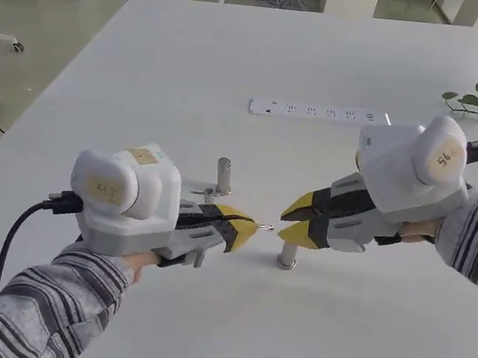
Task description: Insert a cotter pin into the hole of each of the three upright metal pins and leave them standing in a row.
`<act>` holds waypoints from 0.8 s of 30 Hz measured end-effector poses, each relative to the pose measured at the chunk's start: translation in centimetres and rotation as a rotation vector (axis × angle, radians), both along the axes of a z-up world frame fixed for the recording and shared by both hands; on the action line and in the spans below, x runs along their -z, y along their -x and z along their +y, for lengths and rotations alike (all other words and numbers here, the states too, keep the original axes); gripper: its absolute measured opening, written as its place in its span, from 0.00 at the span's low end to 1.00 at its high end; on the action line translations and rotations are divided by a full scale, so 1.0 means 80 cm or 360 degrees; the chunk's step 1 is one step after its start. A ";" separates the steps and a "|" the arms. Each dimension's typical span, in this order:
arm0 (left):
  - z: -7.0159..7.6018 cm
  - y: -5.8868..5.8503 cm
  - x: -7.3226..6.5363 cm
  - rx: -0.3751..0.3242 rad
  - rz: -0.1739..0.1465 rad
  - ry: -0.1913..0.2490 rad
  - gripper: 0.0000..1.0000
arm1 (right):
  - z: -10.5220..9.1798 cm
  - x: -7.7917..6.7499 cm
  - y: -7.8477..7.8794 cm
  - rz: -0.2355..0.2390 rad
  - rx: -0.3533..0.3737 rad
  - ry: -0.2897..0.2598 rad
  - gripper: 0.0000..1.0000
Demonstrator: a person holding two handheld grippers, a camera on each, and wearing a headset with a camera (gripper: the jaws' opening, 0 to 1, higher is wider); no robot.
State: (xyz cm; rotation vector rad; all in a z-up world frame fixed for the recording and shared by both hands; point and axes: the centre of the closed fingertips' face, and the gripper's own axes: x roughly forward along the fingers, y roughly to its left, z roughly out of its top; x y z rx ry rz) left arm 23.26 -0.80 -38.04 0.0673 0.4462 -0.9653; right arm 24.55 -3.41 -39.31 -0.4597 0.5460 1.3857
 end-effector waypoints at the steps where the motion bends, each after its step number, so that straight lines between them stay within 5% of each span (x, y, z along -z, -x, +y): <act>1: 0.000 0.002 0.000 0.0014 -0.0003 -0.0006 0.00 | 0.000 0.001 0.002 0.0038 0.0003 -0.0017 0.07; 4: 0.001 0.006 0.001 0.0054 -0.0004 -0.0014 0.00 | 0.000 0.003 0.015 0.0154 -0.0005 -0.0058 0.07; 13: -0.006 0.023 -0.008 0.0172 -0.0021 0.0048 0.00 | 0.004 0.009 0.040 0.0348 -0.0023 -0.0162 0.09; 24: -0.019 0.033 -0.022 0.0248 -0.0008 0.0147 0.00 | 0.011 -0.003 0.053 0.0392 -0.0081 -0.0242 0.06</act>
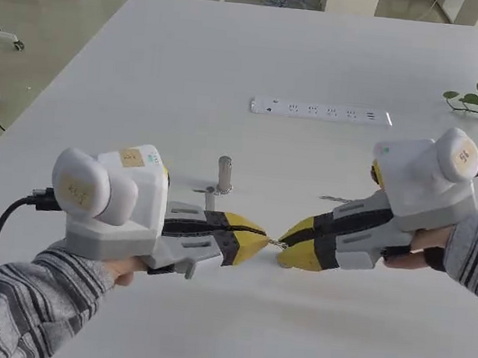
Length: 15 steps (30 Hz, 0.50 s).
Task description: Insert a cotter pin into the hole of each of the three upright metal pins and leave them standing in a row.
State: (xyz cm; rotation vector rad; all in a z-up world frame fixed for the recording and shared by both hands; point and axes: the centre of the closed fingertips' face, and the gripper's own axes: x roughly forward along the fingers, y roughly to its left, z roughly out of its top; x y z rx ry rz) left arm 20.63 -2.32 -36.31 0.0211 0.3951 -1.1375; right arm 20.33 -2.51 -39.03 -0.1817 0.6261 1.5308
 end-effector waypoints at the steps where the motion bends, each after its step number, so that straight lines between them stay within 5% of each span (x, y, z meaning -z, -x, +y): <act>1: 0.000 0.001 0.000 0.0008 0.0005 0.0008 0.00 | 0.000 -0.001 0.002 0.0000 -0.0009 -0.0002 0.05; 13: 0.000 0.008 0.005 0.0031 0.0053 0.0021 0.00 | 0.000 -0.002 0.011 -0.0036 -0.0071 0.0043 0.00; 15: 0.001 0.008 0.007 0.0025 0.0067 0.0023 0.00 | -0.001 -0.002 0.011 -0.0108 -0.0104 0.0062 0.00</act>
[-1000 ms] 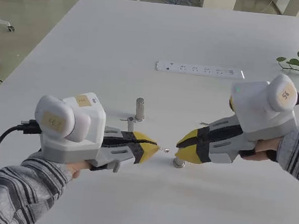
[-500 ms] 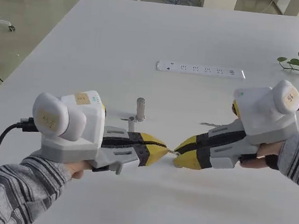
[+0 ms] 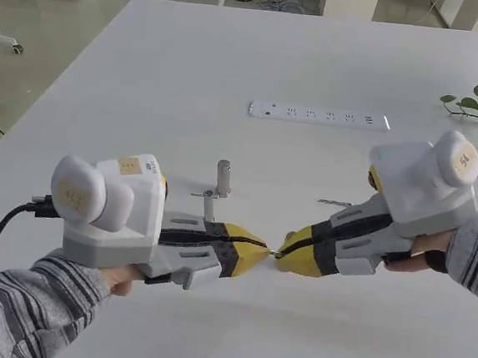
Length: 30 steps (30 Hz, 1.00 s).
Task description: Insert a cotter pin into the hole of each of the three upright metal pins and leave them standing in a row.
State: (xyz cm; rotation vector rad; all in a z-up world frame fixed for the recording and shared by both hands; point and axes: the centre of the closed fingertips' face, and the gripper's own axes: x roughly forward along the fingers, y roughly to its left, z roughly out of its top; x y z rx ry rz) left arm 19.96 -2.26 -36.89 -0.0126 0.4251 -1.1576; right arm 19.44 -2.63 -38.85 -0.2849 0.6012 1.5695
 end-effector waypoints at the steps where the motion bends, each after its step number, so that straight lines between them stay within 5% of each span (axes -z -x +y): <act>1: 0.000 0.002 0.000 0.0007 0.0003 0.0006 0.00 | -0.001 0.001 0.002 -0.0011 -0.0021 0.0016 0.00; 8: -0.003 0.006 0.007 0.0008 -0.0016 -0.0034 0.00 | -0.006 0.009 -0.002 -0.0207 -0.0136 0.0121 0.00; 15: -0.001 0.006 0.017 -0.0004 -0.0030 -0.0093 0.01 | -0.007 0.015 0.005 -0.0318 -0.0222 0.0204 0.00; 21: 0.001 0.001 0.024 -0.0058 -0.0088 -0.0139 0.05 | -0.015 0.018 -0.002 -0.0364 -0.0225 0.0245 0.00; 30: 0.000 -0.006 0.030 -0.0167 -0.0106 -0.0141 0.15 | -0.034 0.021 -0.017 -0.0404 -0.0166 0.0301 0.00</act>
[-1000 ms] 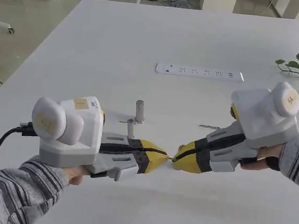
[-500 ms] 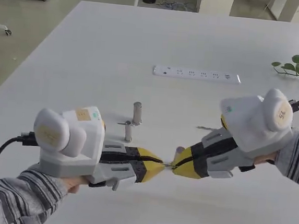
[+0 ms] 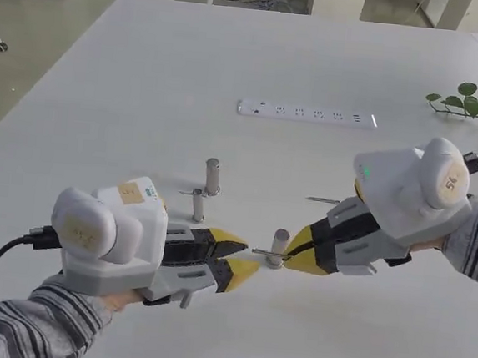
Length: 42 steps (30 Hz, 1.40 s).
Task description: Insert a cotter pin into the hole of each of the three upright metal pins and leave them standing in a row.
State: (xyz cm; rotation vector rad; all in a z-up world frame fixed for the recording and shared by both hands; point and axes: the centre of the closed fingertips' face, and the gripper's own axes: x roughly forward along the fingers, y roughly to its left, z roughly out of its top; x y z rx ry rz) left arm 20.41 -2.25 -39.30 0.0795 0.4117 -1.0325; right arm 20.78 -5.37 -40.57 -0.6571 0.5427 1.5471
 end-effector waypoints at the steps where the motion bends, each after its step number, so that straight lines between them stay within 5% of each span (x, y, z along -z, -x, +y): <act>1: 0.000 -0.001 0.001 -0.0016 -0.0007 -0.0006 0.17 | -0.002 0.000 -0.003 -0.0006 0.0014 0.0004 0.00; 18: -0.018 -0.036 0.031 -0.0305 -0.0038 -0.0082 0.25 | -0.053 0.019 -0.036 -0.0047 0.0154 0.0111 0.00; 42: -0.049 -0.072 0.078 -0.0378 0.0018 -0.0210 0.22 | -0.062 0.051 -0.057 -0.0020 0.0174 0.0180 0.00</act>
